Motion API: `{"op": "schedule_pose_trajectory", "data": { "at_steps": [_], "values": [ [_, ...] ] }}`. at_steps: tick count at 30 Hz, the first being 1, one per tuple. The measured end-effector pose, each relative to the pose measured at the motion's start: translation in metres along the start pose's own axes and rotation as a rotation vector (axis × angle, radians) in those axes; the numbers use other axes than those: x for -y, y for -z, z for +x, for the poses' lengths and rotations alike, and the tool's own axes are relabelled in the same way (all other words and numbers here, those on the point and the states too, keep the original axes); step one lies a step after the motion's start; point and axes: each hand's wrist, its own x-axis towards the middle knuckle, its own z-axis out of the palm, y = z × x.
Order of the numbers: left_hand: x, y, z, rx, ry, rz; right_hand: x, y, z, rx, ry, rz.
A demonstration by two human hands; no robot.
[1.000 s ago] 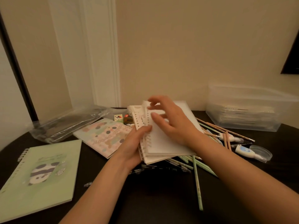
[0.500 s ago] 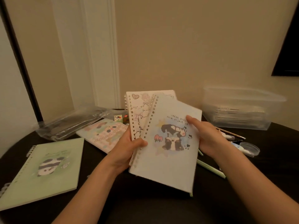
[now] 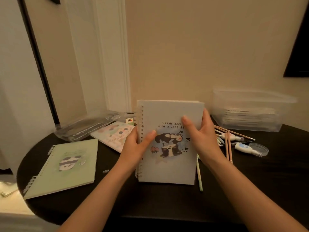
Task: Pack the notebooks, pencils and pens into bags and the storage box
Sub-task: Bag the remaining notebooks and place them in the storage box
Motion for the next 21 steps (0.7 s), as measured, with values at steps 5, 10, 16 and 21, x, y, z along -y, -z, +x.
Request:
{"op": "schedule_pose_trajectory", "data": {
  "at_steps": [5,10,16,21],
  "values": [
    [0.014,-0.012,-0.004,-0.103,-0.096,0.007,-0.003,0.007,-0.003,0.070,-0.075,-0.005],
    [0.020,-0.006,-0.006,-0.053,-0.116,0.042,-0.016,0.013,-0.016,0.138,-0.208,-0.018],
    [0.020,-0.004,0.010,-0.090,0.011,0.059,-0.017,0.010,0.001,0.155,-0.244,-0.040],
    [0.006,0.012,0.035,-0.056,0.316,-0.086,-0.020,-0.003,0.036,0.122,-0.315,-0.088]
  ]
}}
